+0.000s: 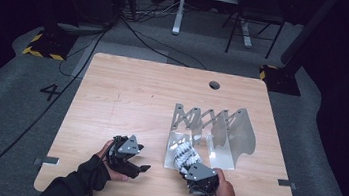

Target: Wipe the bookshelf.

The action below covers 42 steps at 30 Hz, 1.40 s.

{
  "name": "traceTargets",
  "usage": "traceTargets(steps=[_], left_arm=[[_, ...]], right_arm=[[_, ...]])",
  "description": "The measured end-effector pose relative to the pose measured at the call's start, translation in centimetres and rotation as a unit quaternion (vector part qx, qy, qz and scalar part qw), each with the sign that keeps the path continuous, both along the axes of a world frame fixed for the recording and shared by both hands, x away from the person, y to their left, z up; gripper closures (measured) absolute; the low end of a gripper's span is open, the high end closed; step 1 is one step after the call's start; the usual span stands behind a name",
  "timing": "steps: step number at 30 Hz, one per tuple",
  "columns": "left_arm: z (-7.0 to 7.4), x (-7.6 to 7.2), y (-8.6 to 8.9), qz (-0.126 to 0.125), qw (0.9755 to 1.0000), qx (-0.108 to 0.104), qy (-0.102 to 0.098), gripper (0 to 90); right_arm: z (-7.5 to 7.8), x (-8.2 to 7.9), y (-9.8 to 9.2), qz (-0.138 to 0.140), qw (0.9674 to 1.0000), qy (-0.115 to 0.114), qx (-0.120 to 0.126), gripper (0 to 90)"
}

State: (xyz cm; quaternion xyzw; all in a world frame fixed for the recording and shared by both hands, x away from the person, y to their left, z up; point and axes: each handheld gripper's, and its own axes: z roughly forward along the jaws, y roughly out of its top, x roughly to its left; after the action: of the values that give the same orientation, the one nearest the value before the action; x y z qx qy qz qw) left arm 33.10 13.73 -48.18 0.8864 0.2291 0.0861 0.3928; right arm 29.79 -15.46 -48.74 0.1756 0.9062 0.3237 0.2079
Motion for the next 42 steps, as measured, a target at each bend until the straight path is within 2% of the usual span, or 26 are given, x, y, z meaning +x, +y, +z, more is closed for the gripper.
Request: traceTargets(steps=[7, 12, 19, 24, 27, 30, 35, 39, 42], left_arm=[[0.6, -0.9, -0.7, -0.017, 0.9998, -0.008, -0.01, 25.8], [0.0, -1.0, -0.8, -0.018, 0.9998, 0.003, -0.003, 25.8], [-0.8, -1.1, -0.2, -0.019, 0.9995, 0.021, 0.01, 25.2], [-1.1, -1.0, -0.2, -0.014, 0.9993, 0.031, 0.011, 25.2], [-1.5, -1.0, -0.4, -0.014, 0.9992, 0.033, 0.017, 25.2], [-1.7, -0.9, -0.5, -0.018, 0.9989, 0.037, 0.021, 25.1], [-1.8, -0.9, -0.5, -0.022, 0.9989, 0.036, 0.021, 25.1], [-1.9, -0.8, -0.4, -0.022, 0.999, 0.036, 0.016, 24.6], [-1.9, -0.7, -0.3, -0.019, 0.9992, 0.032, 0.015, 24.0]], right_arm=[[0.2, -0.8, -2.9, -0.008, 0.9998, 0.019, 0.003, 76.1], [0.3, -1.4, -4.7, -0.009, 0.9993, 0.036, 0.003, 75.7], [0.5, -2.0, -7.2, -0.025, 0.9984, 0.05, 0.003, 74.4], [0.6, -2.5, -8.0, -0.022, 0.9981, 0.057, 0.0, 72.4], [0.7, -2.8, -8.2, -0.015, 0.9983, 0.056, 0.005, 67.8], [1.2, -2.9, -8.2, -0.018, 0.9987, 0.047, 0.011, 62.4], [2.3, -3.2, -8.4, -0.024, 0.9986, 0.015, 0.045, 57.1], [3.3, -3.5, -8.3, -0.029, 0.9972, -0.01, 0.068, 53.5], [4.0, -3.5, -8.3, -0.04, 0.9959, -0.03, 0.075, 52.7]])
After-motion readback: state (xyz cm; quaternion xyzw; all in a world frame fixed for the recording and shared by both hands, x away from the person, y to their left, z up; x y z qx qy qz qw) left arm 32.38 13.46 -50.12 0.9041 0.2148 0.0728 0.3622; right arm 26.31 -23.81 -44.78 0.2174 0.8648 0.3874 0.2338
